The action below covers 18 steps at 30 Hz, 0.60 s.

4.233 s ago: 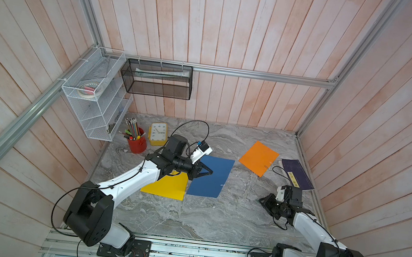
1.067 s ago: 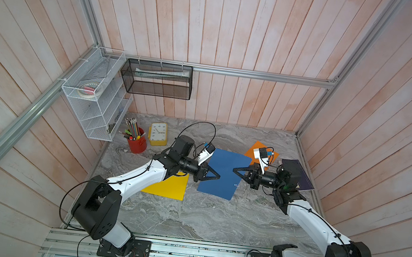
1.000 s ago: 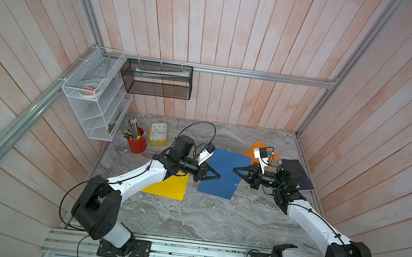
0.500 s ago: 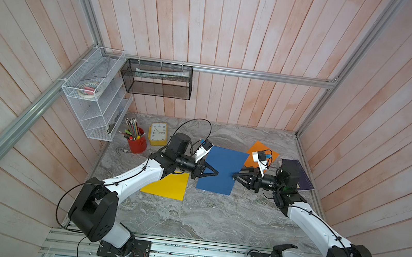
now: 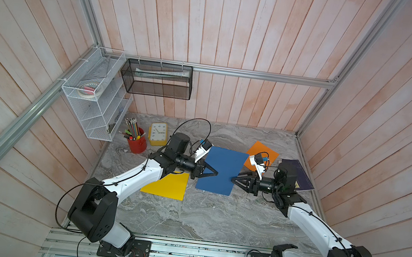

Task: Unclip the paperclips from the documents
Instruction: Remove the paper clip from the document.

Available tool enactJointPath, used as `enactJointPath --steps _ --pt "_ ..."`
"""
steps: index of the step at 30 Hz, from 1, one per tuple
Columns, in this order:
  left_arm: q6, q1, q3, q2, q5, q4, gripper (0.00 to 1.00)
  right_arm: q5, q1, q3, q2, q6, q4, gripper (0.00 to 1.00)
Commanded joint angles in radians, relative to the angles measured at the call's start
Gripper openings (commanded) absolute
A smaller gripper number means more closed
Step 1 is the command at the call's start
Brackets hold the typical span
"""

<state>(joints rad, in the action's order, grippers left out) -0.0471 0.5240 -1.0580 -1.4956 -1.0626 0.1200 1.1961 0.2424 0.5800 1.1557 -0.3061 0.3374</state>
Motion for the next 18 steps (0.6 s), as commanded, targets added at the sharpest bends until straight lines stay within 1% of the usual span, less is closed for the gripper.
enactJointPath --steps 1,5,8,18 --pt "0.021 -0.005 0.011 0.026 -0.008 0.015 0.0 0.02 0.007 -0.009 0.002 0.017 -0.026 0.29" --pt "0.026 -0.008 0.015 0.029 -0.005 0.016 0.0 0.02 0.006 -0.012 0.002 0.021 -0.031 0.21" --pt "0.029 -0.009 0.014 0.031 -0.003 0.021 0.0 0.021 0.007 -0.011 0.002 0.024 -0.036 0.17" --pt "0.038 -0.014 0.021 0.034 0.005 0.029 0.0 0.017 0.006 -0.011 0.001 0.019 -0.032 0.14"
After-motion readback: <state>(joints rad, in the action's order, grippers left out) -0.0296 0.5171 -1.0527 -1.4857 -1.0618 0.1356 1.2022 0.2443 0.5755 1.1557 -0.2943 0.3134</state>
